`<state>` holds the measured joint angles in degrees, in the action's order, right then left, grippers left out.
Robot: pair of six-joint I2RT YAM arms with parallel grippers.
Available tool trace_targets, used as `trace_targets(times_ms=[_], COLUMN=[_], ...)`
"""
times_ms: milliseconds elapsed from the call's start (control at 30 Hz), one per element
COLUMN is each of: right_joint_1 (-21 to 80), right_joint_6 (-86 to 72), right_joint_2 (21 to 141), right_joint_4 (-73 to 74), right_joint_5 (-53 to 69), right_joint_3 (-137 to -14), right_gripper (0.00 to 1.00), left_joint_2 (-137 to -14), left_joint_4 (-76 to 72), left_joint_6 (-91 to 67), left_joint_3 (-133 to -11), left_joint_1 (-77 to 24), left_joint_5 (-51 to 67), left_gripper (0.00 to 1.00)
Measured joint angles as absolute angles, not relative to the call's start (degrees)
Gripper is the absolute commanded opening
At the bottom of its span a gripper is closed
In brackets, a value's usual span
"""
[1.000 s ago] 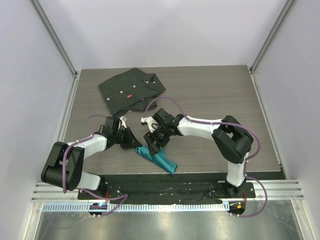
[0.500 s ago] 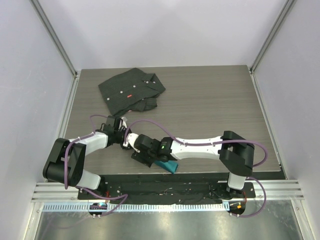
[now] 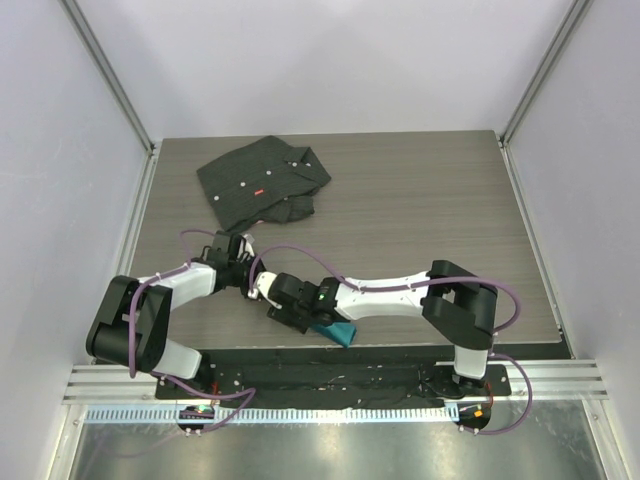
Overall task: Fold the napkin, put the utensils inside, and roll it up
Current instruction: Roll the napkin with the utensil
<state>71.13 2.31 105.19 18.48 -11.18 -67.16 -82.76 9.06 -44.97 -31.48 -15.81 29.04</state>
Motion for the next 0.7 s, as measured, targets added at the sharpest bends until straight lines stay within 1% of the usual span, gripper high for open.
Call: trace_targets(times_ms=[133, 200, 233, 267, 300, 333, 367, 400, 467, 500, 600, 700], right_joint_1=[71.1, 71.0, 70.9, 70.8, 70.7, 70.5, 70.3, 70.1, 69.2, 68.7, 66.9, 64.8], right_joint_6=[2.3, 2.3, 2.2, 2.2, 2.0, 1.8, 1.6, 1.4, 1.2, 1.2, 1.1, 1.0], right_joint_2=[107.0, 107.2, 107.3, 107.3, 107.3, 107.3, 107.3, 107.4, 107.3, 107.2, 106.3, 106.0], right_joint_4=[17.8, 17.3, 17.3, 17.2, 17.1, 17.1, 17.0, 16.9, 16.2, 15.6, 13.8, 10.9], right_joint_5=[-11.4, -11.5, -11.5, -11.4, -11.2, -10.9, -10.2, -9.7, -7.2, -6.1, -1.3, 6.0], right_joint_3=[-66.9, -67.0, -67.0, -67.0, -67.0, -67.0, -66.9, -66.9, -66.5, -66.1, -64.7, -63.7], right_gripper=[0.54, 0.51, 0.49, 0.45, 0.42, 0.4, 0.35, 0.34, 0.32, 0.31, 0.31, 0.3], left_joint_2=[-82.8, -82.8, -82.8, -82.8, -82.8, -82.8, -82.7, -82.7, -82.0, -81.3, -78.5, -75.5], left_joint_4=[9.1, 9.3, 9.5, 9.6, 9.7, 9.8, 10.1, 10.3, 11.5, 12.3, 15.1, 18.1], left_joint_6=[-44.9, -44.8, -44.8, -44.8, -44.8, -44.8, -44.7, -44.7, -44.2, -44.3, -43.4, -42.6], left_joint_3=[-31.5, -31.7, -31.7, -31.7, -31.8, -31.9, -32.0, -32.1, -32.7, -33.1, -34.5, -35.3], left_joint_1=[-15.8, -15.8, -15.8, -15.8, -15.8, -15.8, -15.8, -15.8, -15.8, -15.8, -15.5, -14.9], left_joint_5=[29.0, 29.0, 29.0, 29.0, 28.9, 28.9, 28.7, 28.4, 27.6, 27.2, 24.2, 18.7], left_gripper=[0.0, 0.01, 0.03, 0.06, 0.15, 0.21, 0.27, 0.42, 0.58, 0.7, 0.83, 0.86])
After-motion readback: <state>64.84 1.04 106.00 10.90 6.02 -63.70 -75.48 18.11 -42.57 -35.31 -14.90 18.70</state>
